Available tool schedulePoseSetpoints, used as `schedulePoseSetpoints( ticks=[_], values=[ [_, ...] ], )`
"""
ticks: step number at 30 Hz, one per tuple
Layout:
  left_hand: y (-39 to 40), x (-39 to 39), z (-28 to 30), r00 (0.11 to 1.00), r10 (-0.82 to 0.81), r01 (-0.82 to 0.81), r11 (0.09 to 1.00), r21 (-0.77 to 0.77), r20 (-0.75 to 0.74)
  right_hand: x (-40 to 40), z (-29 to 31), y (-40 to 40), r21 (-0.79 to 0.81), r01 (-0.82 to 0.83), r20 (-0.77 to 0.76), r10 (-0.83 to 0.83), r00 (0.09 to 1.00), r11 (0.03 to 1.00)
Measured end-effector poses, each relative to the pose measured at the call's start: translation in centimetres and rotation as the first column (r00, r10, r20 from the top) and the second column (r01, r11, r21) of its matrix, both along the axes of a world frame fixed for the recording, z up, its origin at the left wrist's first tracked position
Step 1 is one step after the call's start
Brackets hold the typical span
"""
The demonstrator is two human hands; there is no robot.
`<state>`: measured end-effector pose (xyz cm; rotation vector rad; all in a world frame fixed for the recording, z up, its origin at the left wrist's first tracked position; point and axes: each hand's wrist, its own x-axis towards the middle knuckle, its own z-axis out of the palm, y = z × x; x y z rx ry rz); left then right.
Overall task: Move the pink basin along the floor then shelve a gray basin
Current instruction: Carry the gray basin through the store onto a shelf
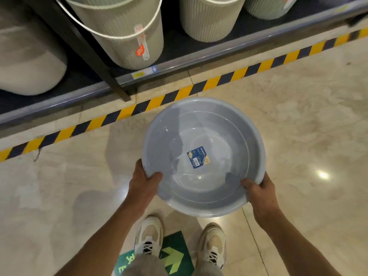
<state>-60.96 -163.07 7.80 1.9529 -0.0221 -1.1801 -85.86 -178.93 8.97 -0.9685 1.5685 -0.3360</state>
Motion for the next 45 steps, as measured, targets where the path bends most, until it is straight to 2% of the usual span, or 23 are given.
schedulePoseSetpoints(
  ticks=[7,13,17,21,24,28,32,36,42,45],
  values=[
    [-1.1,3.1,15.6,0.989,0.104,-0.080,0.976,-0.204,0.107,3.8,15.2,-0.9,-0.146,0.033,0.124,-0.015,0.992,0.989],
    [0.1,5.0,36.7,0.970,0.193,-0.122,0.912,-0.392,0.147,6.3,35.2,-0.4,-0.215,0.014,0.264,0.045,0.964,0.977],
    [2.7,4.7,51.1,0.942,0.290,-0.158,0.828,-0.538,0.169,6.9,49.8,0.7,-0.305,-0.008,0.377,0.128,0.917,0.952],
    [6.2,3.3,62.4,0.887,0.422,-0.202,0.717,-0.667,0.185,7.0,62.2,2.3,-0.403,0.026,0.463,0.179,0.868,0.915],
    [8.9,2.4,69.7,0.854,0.488,-0.213,0.643,-0.736,0.179,7.1,70.2,3.9,-0.453,0.061,0.533,0.215,0.819,0.889],
    [12.3,1.3,78.4,0.820,0.544,-0.212,0.580,-0.787,0.180,7.1,78.8,6.1,-0.492,0.025,0.579,0.306,0.755,0.870],
    [15.6,0.0,84.4,0.749,0.640,-0.228,0.494,-0.839,0.174,7.4,84.6,8.1,-0.519,-0.034,0.604,0.394,0.692,0.854],
    [18.9,-1.2,87.5,0.664,0.731,-0.266,0.431,-0.862,0.160,8.8,88.4,9.8,-0.512,-0.112,0.638,0.464,0.614,0.852],
    [24.3,-0.6,89.2,0.524,0.833,-0.334,0.396,-0.855,0.180,13.0,90.1,14.0,-0.492,-0.230,0.657,0.531,0.534,0.840],
    [27.7,0.6,89.2,0.472,0.862,-0.355,0.376,-0.856,0.183,15.6,89.9,16.8,-0.468,-0.278,0.658,0.541,0.524,0.839]
  ],
)
